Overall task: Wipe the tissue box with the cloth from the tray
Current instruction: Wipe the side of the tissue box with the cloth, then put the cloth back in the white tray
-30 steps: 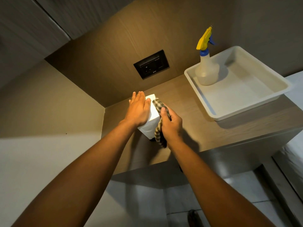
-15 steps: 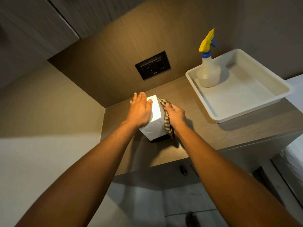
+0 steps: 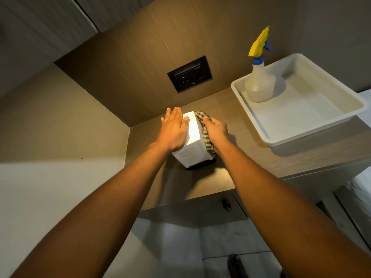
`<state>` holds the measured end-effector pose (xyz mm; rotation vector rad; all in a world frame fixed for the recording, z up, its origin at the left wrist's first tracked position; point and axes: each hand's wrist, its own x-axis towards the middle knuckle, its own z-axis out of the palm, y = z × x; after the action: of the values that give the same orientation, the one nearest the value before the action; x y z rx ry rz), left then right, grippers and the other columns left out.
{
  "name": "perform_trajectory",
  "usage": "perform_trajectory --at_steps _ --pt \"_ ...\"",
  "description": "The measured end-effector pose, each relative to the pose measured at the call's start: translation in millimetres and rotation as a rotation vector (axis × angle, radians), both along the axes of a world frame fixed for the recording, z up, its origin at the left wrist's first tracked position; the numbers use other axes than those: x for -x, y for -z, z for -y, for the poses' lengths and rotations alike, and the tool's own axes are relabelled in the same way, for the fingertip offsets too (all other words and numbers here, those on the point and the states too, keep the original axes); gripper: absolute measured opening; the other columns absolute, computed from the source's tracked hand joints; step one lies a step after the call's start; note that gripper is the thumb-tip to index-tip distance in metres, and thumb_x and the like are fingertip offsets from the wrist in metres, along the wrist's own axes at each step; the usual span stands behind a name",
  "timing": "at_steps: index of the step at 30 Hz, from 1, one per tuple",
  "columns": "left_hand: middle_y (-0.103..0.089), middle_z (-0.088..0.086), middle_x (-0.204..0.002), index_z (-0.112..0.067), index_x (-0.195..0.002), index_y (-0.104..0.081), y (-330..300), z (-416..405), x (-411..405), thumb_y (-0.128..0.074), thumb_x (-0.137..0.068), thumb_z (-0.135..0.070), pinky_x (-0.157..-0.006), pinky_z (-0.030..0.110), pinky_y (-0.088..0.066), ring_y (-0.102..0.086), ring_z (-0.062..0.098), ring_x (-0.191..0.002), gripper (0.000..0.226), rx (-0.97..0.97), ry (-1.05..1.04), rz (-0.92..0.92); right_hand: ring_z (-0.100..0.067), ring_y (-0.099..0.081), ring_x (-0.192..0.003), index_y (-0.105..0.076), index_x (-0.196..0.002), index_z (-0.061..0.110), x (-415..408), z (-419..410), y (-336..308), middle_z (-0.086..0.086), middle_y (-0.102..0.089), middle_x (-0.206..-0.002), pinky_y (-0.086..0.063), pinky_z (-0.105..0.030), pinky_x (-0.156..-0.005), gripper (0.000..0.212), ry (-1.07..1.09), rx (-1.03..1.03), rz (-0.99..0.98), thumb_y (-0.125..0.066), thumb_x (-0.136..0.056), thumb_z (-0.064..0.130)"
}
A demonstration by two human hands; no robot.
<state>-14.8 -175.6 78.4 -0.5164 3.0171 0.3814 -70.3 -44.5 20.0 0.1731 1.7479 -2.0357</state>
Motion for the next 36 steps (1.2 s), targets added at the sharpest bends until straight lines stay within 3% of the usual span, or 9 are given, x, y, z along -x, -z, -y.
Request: perform_trajectory --at_steps 4,8,11,14,18,22,26,30,36 --pt "-0.008 0.006 -0.176 -0.011 -0.166 -0.014 -0.4 -0.5 -0.9 -0.021 -0.113 -0.045 -0.126 0.043 0.006 0.005 0.025 -0.162 0.064 0.001 0.005 -0.008 -0.019 -0.065 -0.092 -0.069 -0.114 0.025 -26.5 -3.8 13.3 -0.001 -0.07 -0.096 -0.057 -0.039 -0.082 0.032 0.089 0.006 0.025 -0.052 -0.095 0.045" --pt "-0.008 0.008 -0.176 -0.009 -0.166 -0.014 -2.6 -3.2 -2.8 -0.021 -0.113 -0.044 -0.126 0.043 0.006 0.005 0.026 -0.162 0.064 0.009 0.008 -0.006 -0.013 -0.067 -0.086 -0.069 -0.085 0.035 -49.3 -7.5 7.9 0.005 -0.071 -0.086 -0.057 -0.028 -0.069 0.021 0.16 0.068 0.039 -0.053 -0.094 0.045" --pt "-0.01 0.011 -0.175 -0.007 -0.166 -0.015 -7.8 -5.4 -3.0 -0.021 -0.113 -0.043 -0.128 0.046 0.004 0.004 0.028 -0.162 0.064 0.008 0.016 -0.012 -0.011 -0.071 -0.076 -0.07 -0.078 0.037 -53.4 -9.1 -16.8 0.008 -0.074 -0.076 -0.059 -0.029 -0.064 0.023 0.165 0.134 -0.034 -0.054 -0.093 0.044" --pt "-0.01 0.013 -0.175 -0.005 -0.165 -0.014 -10.9 -7.3 -4.6 -0.021 -0.113 -0.042 -0.128 0.048 0.003 0.004 0.029 -0.162 0.064 -0.005 0.023 -0.012 -0.012 -0.072 -0.076 -0.073 -0.084 0.034 -52.8 -11.6 -41.1 0.005 -0.076 -0.079 -0.059 -0.03 -0.066 0.022 0.136 0.218 -0.104 -0.054 -0.094 0.04" --pt "-0.009 0.013 -0.175 -0.006 -0.166 -0.013 -14.4 -10.5 -5.8 -0.021 -0.113 -0.043 -0.129 0.048 0.004 0.005 0.03 -0.162 0.065 -0.001 0.029 -0.006 -0.01 -0.069 -0.087 -0.071 -0.102 0.026 -45.0 -38.0 -59.9 0.007 -0.074 -0.089 -0.054 -0.023 -0.07 0.023 0.129 0.281 -0.041 -0.054 -0.096 0.039" --pt "-0.009 0.015 -0.175 -0.005 -0.165 -0.014 -22.2 -17.0 -5.1 -0.025 -0.112 -0.046 -0.129 0.052 0.003 0.006 0.034 -0.161 0.068 0.098 0.048 -0.018 -0.019 -0.064 -0.101 -0.059 -0.128 0.018 -21.8 -98.2 -64.6 -0.003 -0.069 -0.11 -0.051 -0.035 -0.085 0.04 0.114 0.249 -0.017 -0.051 -0.097 0.042" --pt "-0.009 0.019 -0.174 -0.001 -0.164 -0.012 -36.6 -45.9 -2.0 -0.028 -0.109 -0.055 -0.128 0.052 0.004 0.009 0.036 -0.161 0.079 0.15 0.095 -0.165 -0.024 -0.066 -0.103 -0.06 -0.128 0.009 16.2 -163.9 -68.0 -0.009 -0.07 -0.114 -0.053 -0.04 -0.092 0.039 0.216 0.228 -0.068 -0.055 -0.098 0.032" --pt "-0.006 0.021 -0.174 0.001 -0.164 -0.01 -28.1 -105.8 8.8 -0.029 -0.108 -0.055 -0.127 0.049 0.006 0.01 0.038 -0.161 0.081 0.168 0.258 -0.243 -0.027 -0.067 -0.105 -0.064 -0.125 0.011 59.3 -207.9 -60.6 -0.009 -0.072 -0.113 -0.052 -0.045 -0.095 0.036 0.253 0.075 -0.07 -0.058 -0.096 0.032" --pt "0.006 0.019 -0.174 -0.001 -0.165 0.001 47.8 -179.5 2.9 -0.024 -0.111 -0.046 -0.128 0.044 0.011 0.015 0.034 -0.16 0.075 0.053 0.246 -0.131 -0.026 -0.06 -0.098 -0.067 -0.121 0.019 104.9 -222.9 -43.6 -0.007 -0.068 -0.114 -0.047 -0.033 -0.089 0.039 0.228 -0.514 -0.246 -0.052 -0.094 0.044"
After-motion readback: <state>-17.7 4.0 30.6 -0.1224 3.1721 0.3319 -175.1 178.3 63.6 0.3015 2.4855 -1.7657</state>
